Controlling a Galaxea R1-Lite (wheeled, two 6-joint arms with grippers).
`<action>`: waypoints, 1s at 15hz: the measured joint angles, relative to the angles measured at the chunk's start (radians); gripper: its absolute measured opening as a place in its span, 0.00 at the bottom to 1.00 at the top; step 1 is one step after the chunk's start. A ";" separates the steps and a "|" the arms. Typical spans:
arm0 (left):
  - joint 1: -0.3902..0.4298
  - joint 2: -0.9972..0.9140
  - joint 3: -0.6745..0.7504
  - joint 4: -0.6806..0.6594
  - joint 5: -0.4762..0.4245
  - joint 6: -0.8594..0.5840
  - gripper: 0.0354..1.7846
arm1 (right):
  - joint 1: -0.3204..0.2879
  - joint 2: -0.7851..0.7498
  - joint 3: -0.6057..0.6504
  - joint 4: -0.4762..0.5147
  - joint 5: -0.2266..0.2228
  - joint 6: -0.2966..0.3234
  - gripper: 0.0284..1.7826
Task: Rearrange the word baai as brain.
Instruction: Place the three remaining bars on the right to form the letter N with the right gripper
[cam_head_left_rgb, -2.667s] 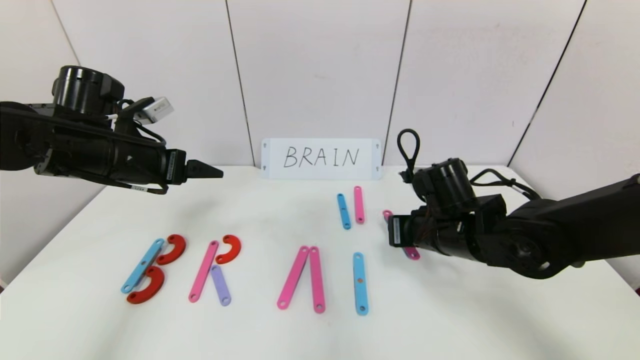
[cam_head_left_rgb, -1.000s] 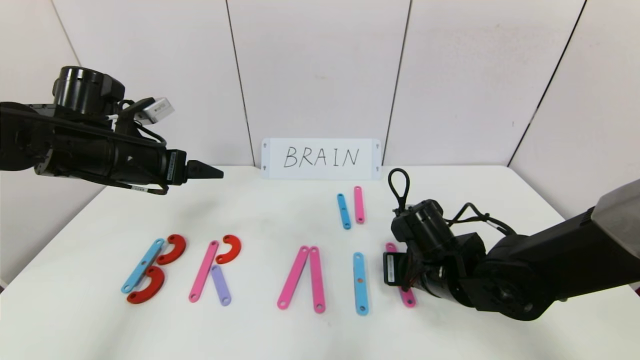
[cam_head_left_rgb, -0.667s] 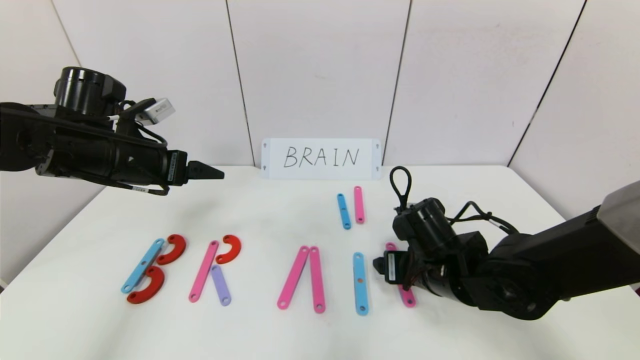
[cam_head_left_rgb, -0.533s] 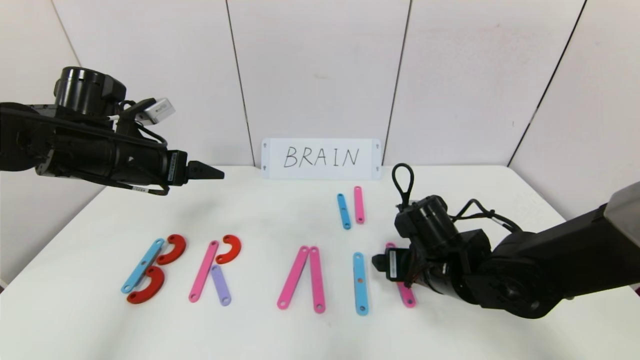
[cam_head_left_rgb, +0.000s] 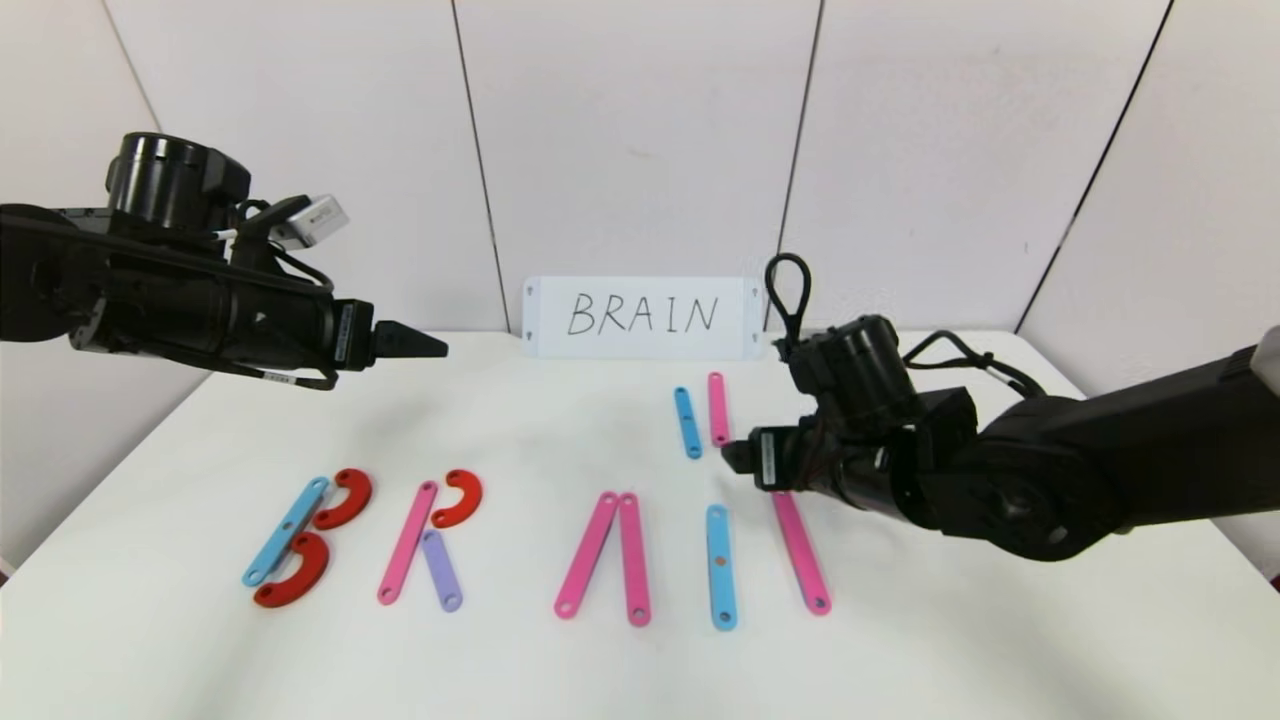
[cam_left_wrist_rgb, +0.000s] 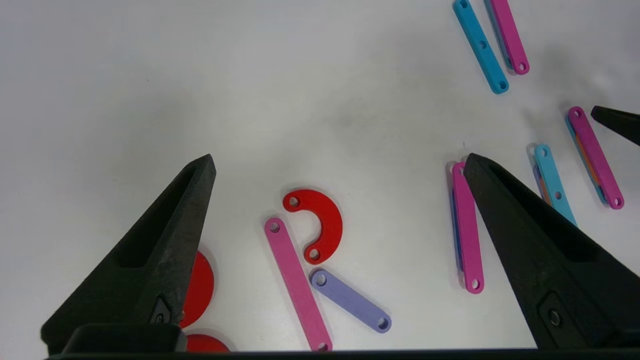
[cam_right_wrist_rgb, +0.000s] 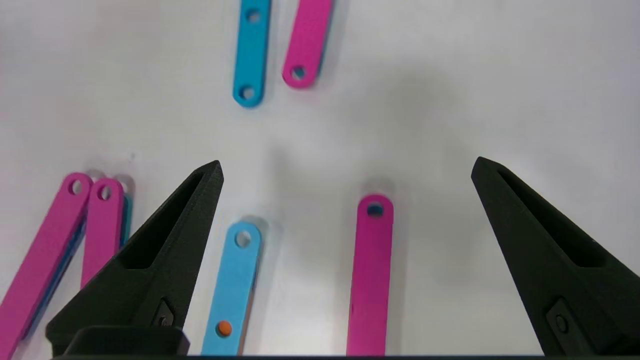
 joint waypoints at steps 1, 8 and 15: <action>0.000 0.000 -0.001 0.000 0.000 0.000 0.97 | -0.003 0.016 -0.043 0.003 0.013 -0.044 0.98; 0.000 -0.003 -0.003 0.000 0.001 0.000 0.97 | -0.012 0.190 -0.441 0.153 0.084 -0.137 0.98; 0.000 -0.001 -0.003 0.000 0.000 0.000 0.97 | -0.006 0.380 -0.687 0.263 0.116 -0.167 0.98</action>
